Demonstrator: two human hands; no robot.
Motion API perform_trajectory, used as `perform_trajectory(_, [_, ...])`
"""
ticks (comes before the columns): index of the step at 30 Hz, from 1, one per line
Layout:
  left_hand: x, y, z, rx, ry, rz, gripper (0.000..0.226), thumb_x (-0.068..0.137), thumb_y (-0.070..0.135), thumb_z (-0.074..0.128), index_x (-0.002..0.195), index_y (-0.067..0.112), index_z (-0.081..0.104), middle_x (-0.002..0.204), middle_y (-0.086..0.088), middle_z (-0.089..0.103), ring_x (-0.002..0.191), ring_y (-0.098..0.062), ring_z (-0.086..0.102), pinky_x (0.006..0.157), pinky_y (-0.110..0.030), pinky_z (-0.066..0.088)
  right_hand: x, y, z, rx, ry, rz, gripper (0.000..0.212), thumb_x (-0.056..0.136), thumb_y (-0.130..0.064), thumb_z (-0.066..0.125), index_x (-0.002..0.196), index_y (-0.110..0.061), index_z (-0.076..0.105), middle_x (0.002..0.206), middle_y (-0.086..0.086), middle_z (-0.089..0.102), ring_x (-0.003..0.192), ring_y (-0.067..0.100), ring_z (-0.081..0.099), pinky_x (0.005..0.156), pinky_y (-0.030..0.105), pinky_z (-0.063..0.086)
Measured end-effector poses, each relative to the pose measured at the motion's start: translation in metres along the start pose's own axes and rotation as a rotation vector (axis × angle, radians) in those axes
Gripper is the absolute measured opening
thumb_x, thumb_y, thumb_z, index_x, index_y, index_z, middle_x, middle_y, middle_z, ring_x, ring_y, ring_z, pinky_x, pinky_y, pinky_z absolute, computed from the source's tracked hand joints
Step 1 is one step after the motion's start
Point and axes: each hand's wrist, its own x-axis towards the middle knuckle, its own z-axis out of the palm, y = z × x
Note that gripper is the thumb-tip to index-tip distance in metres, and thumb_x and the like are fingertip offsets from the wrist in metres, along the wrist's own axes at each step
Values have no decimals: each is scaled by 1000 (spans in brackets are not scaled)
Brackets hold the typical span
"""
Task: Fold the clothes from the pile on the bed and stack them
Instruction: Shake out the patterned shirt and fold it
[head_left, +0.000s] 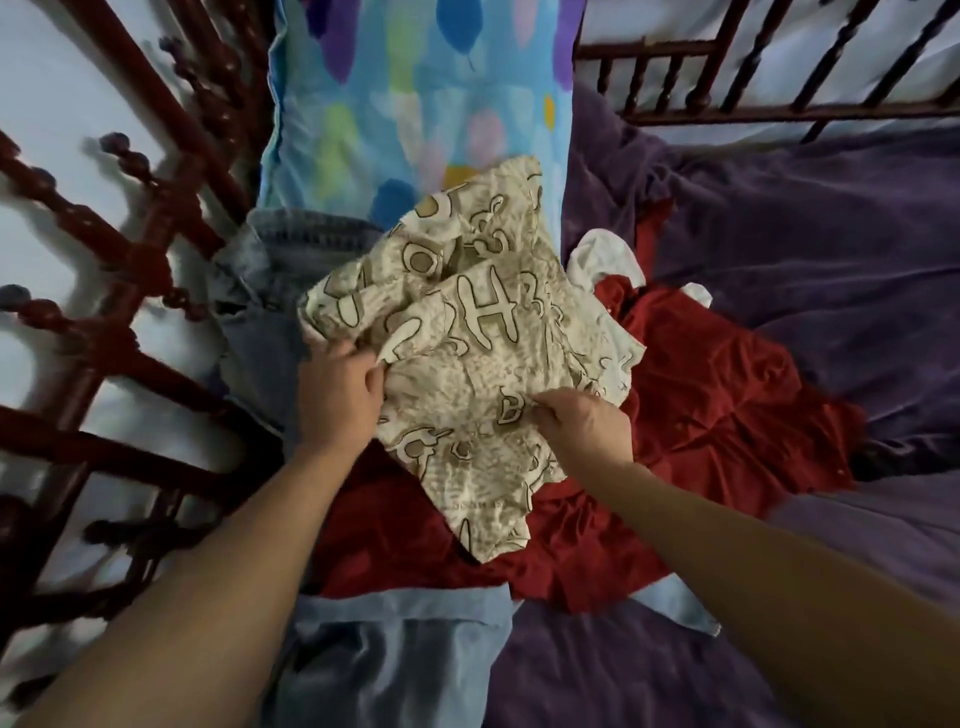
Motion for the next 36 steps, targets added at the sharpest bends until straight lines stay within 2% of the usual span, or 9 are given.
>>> perform_trajectory(5, [-84, 26, 10, -55, 37, 174, 6, 78, 7, 71, 79, 1, 70, 90, -16, 61, 87, -37, 58, 72, -45, 48, -78, 47, -30, 2, 131, -5, 18, 82, -22, 74, 100, -25, 75, 101, -8, 73, 85, 19, 71, 60, 35, 56])
perform_trajectory(9, [-169, 46, 14, -26, -83, 368, 29, 85, 26, 49, 67, 13, 68, 77, -4, 63, 76, -28, 62, 64, -36, 47, -167, 100, -50, -127, 126, 32, 19, 72, -15, 79, 89, -23, 78, 91, -5, 75, 72, 21, 71, 53, 32, 55])
perform_trajectory(16, [-298, 100, 25, 113, -557, 458, 21, 76, 32, 65, 58, 21, 64, 63, 6, 60, 65, -19, 62, 59, -34, 49, -318, 149, -51, -233, -449, 282, 29, 90, -36, 61, 118, -40, 66, 125, -18, 61, 114, 13, 59, 89, 28, 45])
perform_trajectory(20, [-331, 122, 33, 205, -879, 342, 22, 94, 35, 48, 92, 22, 65, 97, 6, 65, 92, -16, 62, 75, -34, 46, -359, 162, -46, -213, -689, 408, 32, 95, -51, 41, 112, -37, 65, 121, -14, 63, 113, 15, 59, 86, 28, 46])
perform_trajectory(22, [-324, 131, 31, 196, -861, 297, 24, 92, 40, 47, 94, 22, 64, 98, 6, 64, 89, -17, 62, 70, -32, 47, -357, 173, -51, -147, -693, 487, 35, 94, -52, 42, 99, -28, 66, 111, -6, 68, 106, 21, 62, 79, 31, 47])
perform_trajectory(25, [-298, 164, 29, 23, -514, 316, 16, 80, 36, 68, 82, 20, 68, 80, 4, 63, 69, -18, 62, 54, -29, 48, -323, 203, -67, -60, -486, 610, 26, 92, -42, 49, 93, -22, 66, 105, 4, 69, 100, 29, 63, 72, 34, 45])
perform_trajectory(28, [-265, 228, 47, -150, -328, 253, 35, 85, 48, 61, 99, 17, 67, 95, 0, 63, 83, -18, 60, 62, -27, 47, -280, 235, -85, 5, -284, 646, 23, 92, -34, 51, 96, -20, 69, 103, 11, 70, 97, 34, 63, 73, 36, 46])
perform_trajectory(32, [-229, 314, 96, -223, -450, -224, 67, 76, 70, 54, 118, 18, 55, 117, -3, 55, 109, -23, 53, 87, -40, 44, -248, 268, -95, -21, -220, 575, 21, 91, -34, 53, 97, -21, 68, 101, 11, 69, 95, 37, 62, 72, 37, 46])
perform_trajectory(36, [-226, 334, 114, -274, -546, -287, 31, 85, 31, 62, 112, 18, 64, 101, -2, 65, 95, -25, 63, 77, -37, 51, -224, 279, -100, -107, -243, 436, 36, 89, -35, 55, 124, -24, 57, 120, 7, 62, 109, 32, 58, 83, 39, 47])
